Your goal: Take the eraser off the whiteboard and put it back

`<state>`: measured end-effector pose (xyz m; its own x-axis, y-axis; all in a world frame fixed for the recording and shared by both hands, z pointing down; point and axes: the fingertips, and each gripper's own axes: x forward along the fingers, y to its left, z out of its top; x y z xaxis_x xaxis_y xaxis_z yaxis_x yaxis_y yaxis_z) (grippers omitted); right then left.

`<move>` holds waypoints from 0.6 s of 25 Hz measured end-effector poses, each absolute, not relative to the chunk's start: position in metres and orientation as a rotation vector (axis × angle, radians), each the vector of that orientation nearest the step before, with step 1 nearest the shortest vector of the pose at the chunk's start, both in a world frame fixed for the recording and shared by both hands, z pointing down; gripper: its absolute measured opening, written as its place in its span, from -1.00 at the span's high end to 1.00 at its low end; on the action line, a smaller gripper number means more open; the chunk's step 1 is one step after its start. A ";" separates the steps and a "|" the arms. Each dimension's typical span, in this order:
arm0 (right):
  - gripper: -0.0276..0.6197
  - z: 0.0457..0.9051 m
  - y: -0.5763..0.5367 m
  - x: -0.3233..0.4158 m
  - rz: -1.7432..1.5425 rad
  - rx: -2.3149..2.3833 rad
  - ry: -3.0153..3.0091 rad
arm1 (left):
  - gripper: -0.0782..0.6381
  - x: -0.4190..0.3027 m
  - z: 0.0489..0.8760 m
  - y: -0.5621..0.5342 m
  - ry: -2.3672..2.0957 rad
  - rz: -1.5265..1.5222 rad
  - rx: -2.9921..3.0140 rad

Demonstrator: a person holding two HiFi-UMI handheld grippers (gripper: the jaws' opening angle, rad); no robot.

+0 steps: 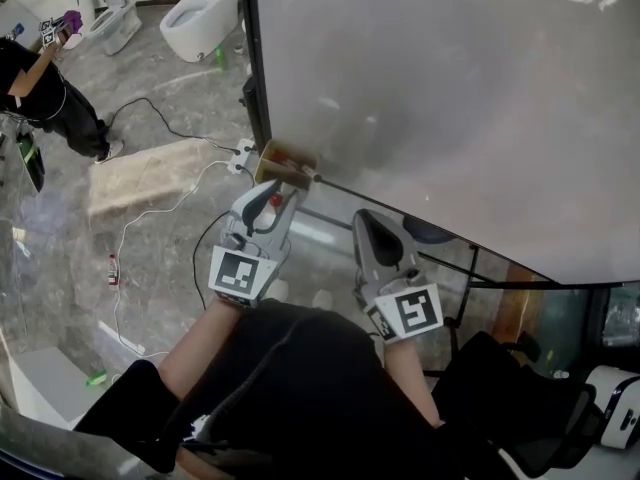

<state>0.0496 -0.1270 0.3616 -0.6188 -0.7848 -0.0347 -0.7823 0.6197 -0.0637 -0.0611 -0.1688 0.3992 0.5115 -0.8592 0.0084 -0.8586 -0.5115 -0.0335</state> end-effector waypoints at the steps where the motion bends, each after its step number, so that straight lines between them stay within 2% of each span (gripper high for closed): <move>1: 0.88 0.361 -0.127 0.049 -0.065 -1.338 2.775 | 0.48 -0.063 0.396 -0.167 1.544 -0.035 -2.704; 4: 0.88 0.360 -0.128 0.050 -0.065 -1.326 2.775 | 0.68 -0.069 0.392 -0.165 1.568 -0.040 -2.680; 6: 0.88 0.360 -0.128 0.052 -0.064 -1.325 2.770 | 0.73 -0.074 0.390 -0.164 1.577 -0.042 -2.669; 15: 0.89 0.356 -0.130 0.059 -0.037 -1.344 2.764 | 0.77 -0.084 0.370 -0.156 1.590 -0.006 -2.649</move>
